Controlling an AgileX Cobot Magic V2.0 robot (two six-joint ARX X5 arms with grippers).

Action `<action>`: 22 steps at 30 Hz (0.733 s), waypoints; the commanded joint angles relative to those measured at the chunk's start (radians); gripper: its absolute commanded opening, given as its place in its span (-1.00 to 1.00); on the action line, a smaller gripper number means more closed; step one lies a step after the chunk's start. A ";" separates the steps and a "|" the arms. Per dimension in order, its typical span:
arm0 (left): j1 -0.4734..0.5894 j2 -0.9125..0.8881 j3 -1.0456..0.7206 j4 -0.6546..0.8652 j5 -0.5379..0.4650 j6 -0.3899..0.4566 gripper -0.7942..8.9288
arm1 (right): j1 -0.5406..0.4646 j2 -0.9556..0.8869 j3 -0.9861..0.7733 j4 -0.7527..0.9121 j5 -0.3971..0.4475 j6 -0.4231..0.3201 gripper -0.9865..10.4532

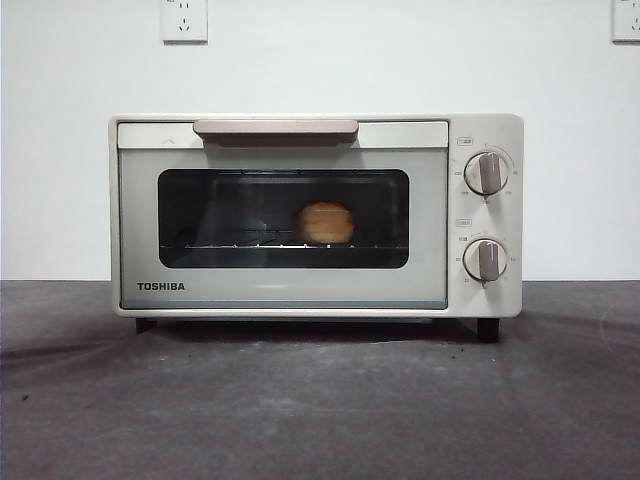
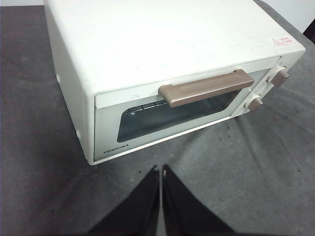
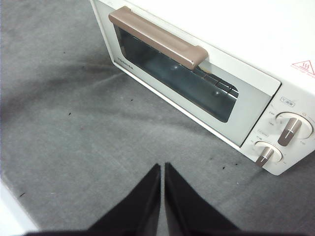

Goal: The left arm flap open the oven, the right arm pick bread and place it into oven, the left arm flap close the oven

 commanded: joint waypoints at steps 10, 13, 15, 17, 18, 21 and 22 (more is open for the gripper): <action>0.022 -0.109 -0.014 0.072 -0.001 0.149 -0.80 | 0.010 0.007 0.005 0.010 0.003 0.013 -0.81; 0.060 -0.206 -0.118 0.264 -0.001 0.173 -0.80 | 0.010 0.007 0.005 0.010 0.003 0.013 -0.81; 0.093 -0.283 -0.223 0.418 -0.001 0.172 -0.80 | 0.010 0.007 0.005 0.010 0.003 0.013 -0.81; 0.122 -0.351 -0.325 0.539 -0.002 0.173 -0.80 | 0.010 0.007 0.005 0.010 0.003 0.013 -0.81; 0.136 -0.385 -0.378 0.596 -0.002 0.173 -0.80 | 0.010 0.007 0.005 0.010 0.003 0.013 -0.81; 0.174 -0.477 -0.523 0.719 -0.003 0.172 -0.80 | 0.010 0.007 0.005 0.010 0.003 0.013 -0.81; 0.185 -0.507 -0.569 0.748 -0.006 0.167 -0.80 | 0.010 0.007 0.005 0.010 0.003 0.013 -0.81</action>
